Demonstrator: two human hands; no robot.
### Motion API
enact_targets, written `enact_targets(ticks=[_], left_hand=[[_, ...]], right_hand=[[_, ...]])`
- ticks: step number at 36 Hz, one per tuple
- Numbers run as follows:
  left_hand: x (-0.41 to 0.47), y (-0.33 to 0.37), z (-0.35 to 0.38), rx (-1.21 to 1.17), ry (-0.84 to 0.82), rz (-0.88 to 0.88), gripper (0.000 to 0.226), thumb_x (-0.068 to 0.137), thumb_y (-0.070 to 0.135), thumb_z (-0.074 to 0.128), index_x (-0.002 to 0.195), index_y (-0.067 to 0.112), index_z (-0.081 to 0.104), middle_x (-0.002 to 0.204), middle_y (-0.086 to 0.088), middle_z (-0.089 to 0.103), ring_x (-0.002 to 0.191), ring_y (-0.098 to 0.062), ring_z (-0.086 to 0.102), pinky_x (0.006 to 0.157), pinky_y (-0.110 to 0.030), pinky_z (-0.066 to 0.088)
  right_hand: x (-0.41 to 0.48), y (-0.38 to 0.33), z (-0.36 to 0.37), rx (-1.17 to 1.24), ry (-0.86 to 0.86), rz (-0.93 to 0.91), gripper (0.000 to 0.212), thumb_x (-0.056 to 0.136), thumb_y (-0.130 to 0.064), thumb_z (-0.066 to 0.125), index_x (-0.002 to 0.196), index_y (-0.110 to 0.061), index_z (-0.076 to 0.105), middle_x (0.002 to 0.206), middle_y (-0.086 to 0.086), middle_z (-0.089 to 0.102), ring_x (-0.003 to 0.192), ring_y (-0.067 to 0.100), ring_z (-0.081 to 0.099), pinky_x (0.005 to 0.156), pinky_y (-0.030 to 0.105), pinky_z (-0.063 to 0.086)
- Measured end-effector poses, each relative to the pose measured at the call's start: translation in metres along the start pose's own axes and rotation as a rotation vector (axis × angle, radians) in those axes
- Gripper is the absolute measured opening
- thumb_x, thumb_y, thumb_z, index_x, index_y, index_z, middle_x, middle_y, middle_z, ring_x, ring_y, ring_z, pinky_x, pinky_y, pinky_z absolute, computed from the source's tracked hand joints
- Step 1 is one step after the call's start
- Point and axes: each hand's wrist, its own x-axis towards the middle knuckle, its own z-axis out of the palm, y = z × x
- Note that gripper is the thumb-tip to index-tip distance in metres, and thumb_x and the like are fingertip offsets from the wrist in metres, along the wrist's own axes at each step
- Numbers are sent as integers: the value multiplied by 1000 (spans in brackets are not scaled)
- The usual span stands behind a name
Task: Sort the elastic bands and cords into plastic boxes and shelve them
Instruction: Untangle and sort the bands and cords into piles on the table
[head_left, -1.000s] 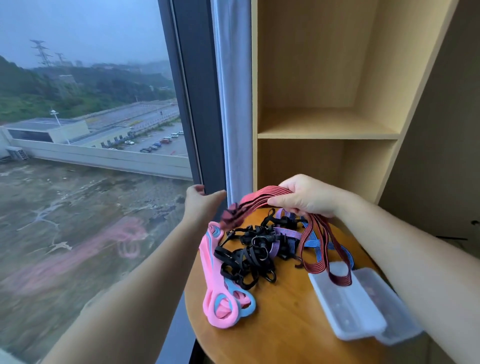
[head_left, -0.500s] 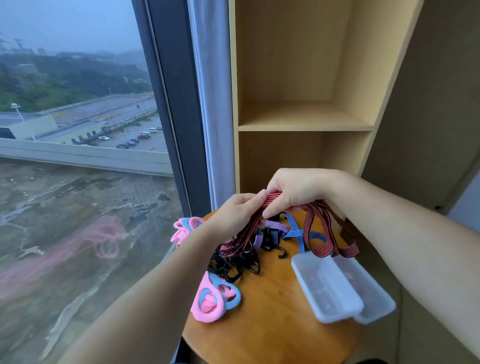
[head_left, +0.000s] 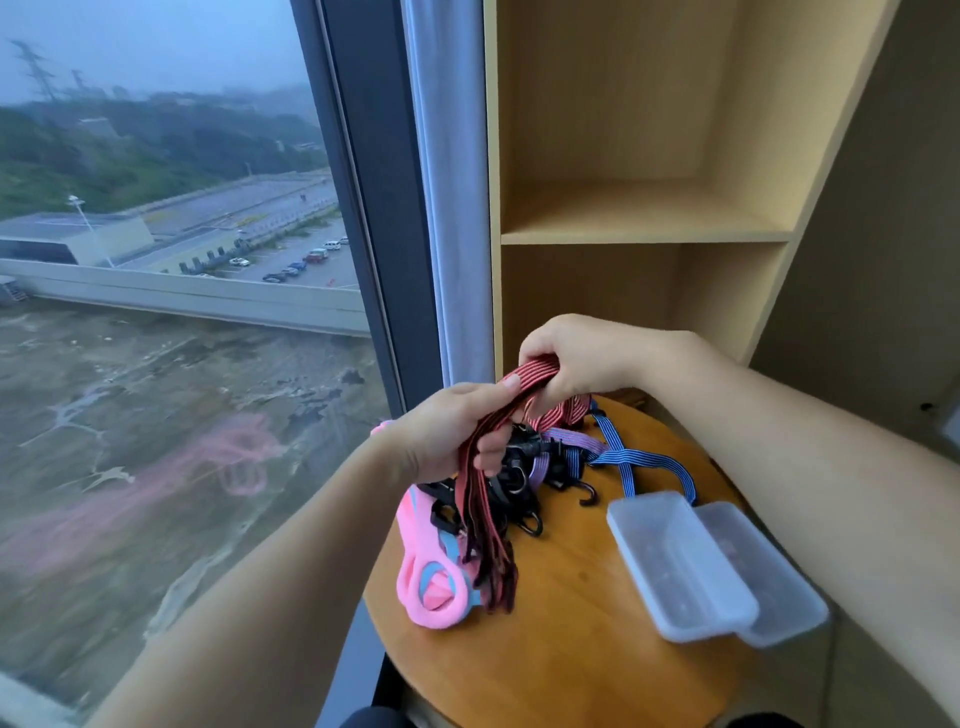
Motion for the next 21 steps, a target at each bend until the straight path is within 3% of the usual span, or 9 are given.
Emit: enact_targets(ticks=[5,9,12,16,19,21], left_hand=[[12,-5,-5,-69,87,47,33,95,37,52,76,11,59,55,-6,52,49,-21,55,54,-29,52],[30,-13,-7,-79,171,119,39,103,33,42,72,12,50,60,-5,43,47,-17,40,48,-27,42],[45,-17,-10,-106,299,123,35,103,37,42,75,16,43,58,0,36,46,-14,31,47,-26,34],[63,-23,-18,-94,433,124,35,102,40,45,77,17,43,57,1,38,46,-14,33,47,-25,34],[76,-26,-20,-63,485,145,36,103,39,43,75,16,41,56,1,39,45,-14,34,49,-27,32],[84,-28,-21,-40,502,152,36,103,39,43,76,16,41,56,1,40,45,-15,35,51,-28,31]], right_hand=[[-2,51,17,134,150,111,30,73,-33,84,98,-25,69,95,-4,69,90,15,64,78,35,51],[-4,105,46,126,230,298,36,83,-34,76,115,-19,66,106,1,66,97,18,61,84,31,51],[-2,140,73,50,135,409,36,90,-30,68,122,-15,64,116,6,66,101,20,61,85,30,48],[2,173,104,-26,9,559,58,92,-30,66,143,-11,46,144,7,50,130,25,49,105,34,42],[6,190,123,-18,-51,649,55,90,-28,69,136,-6,49,136,13,55,123,30,53,103,43,45],[6,199,132,4,-78,686,50,88,-27,71,130,-7,51,128,12,60,114,28,58,96,41,50]])
